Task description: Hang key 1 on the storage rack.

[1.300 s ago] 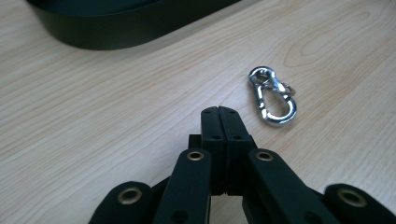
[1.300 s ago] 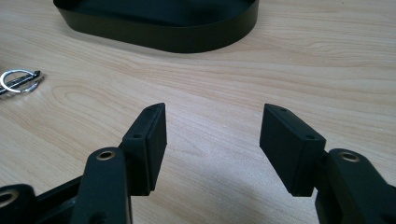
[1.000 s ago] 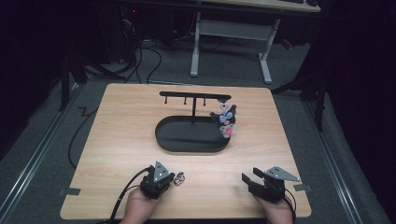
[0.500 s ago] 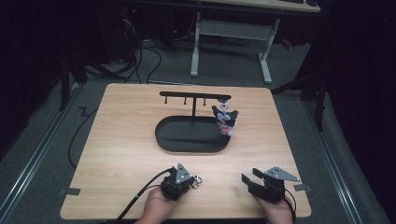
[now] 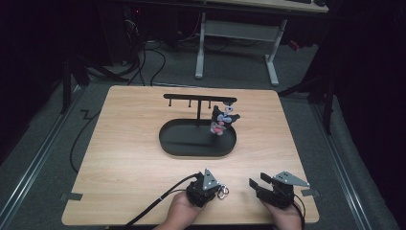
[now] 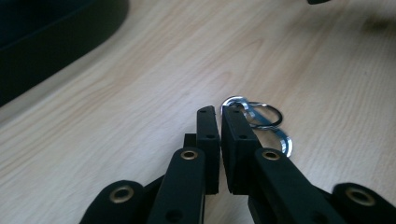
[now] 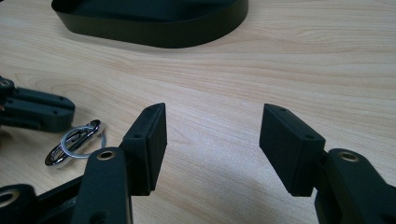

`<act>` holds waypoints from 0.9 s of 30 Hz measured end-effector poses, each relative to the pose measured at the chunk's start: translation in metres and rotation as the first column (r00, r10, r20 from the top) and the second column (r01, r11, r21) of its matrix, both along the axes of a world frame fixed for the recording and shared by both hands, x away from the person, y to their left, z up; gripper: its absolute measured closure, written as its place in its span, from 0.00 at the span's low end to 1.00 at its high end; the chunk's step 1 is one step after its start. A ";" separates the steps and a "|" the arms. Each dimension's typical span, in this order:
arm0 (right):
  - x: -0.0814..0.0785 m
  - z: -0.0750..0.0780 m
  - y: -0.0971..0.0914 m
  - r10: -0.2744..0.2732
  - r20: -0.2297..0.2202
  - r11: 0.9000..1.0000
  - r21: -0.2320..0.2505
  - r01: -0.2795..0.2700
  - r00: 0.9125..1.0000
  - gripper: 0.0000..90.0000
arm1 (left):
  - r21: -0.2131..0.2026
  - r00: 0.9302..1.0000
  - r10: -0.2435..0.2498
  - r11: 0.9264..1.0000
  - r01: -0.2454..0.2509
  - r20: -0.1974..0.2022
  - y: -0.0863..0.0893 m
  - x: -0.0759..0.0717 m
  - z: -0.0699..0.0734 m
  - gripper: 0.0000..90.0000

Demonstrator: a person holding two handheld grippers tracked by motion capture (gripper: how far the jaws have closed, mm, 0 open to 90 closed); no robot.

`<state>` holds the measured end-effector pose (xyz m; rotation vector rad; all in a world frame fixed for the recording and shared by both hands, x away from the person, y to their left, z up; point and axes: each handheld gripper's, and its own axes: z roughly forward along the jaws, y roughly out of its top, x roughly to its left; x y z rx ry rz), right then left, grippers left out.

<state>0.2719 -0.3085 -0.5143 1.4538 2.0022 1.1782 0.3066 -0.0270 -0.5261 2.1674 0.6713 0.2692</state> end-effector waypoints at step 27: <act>0.003 -0.007 0.005 -0.011 -0.027 0.999 -0.042 0.010 1.000 0.47 | -0.061 0.892 0.446 0.895 -0.442 0.070 0.250 0.016 0.002 0.47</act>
